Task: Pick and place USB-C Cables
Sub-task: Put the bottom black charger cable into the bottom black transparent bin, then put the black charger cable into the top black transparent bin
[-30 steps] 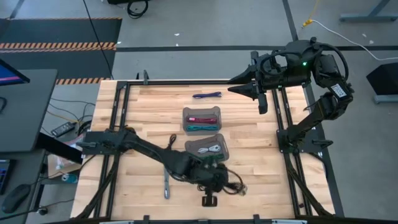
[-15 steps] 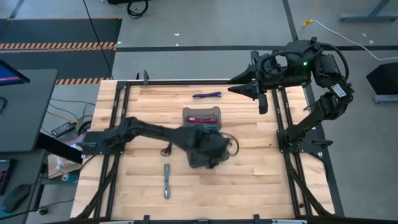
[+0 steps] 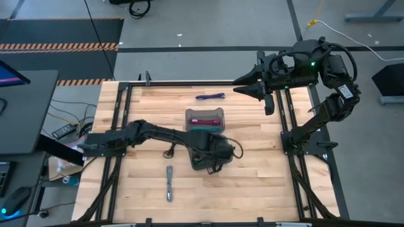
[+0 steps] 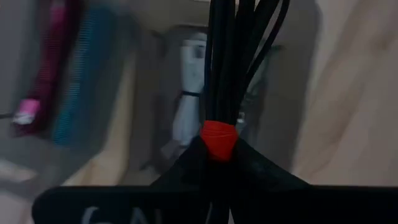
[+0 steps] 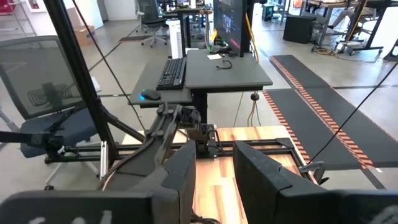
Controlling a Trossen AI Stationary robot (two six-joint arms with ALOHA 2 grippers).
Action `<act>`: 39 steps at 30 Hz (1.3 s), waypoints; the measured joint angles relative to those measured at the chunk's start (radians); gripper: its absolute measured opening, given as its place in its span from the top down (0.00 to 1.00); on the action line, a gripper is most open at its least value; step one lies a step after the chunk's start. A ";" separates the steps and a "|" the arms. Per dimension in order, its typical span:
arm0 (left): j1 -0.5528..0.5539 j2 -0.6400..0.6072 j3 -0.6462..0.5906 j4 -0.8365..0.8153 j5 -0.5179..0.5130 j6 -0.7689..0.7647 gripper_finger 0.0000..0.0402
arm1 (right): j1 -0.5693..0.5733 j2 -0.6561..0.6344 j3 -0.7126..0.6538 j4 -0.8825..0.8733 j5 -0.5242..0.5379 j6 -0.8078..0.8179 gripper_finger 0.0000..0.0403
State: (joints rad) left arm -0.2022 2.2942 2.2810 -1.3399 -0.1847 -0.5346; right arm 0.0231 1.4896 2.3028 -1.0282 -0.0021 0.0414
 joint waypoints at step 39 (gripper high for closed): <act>-0.042 -0.048 0.001 -0.231 -0.157 -0.119 0.54 | 0.001 -0.045 0.000 -0.028 -0.001 -0.042 0.72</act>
State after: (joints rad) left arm -0.2444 2.2466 2.2824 -1.5709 -0.3421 -0.6532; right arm 0.0242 1.4448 2.3024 -1.0561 -0.0032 -0.0002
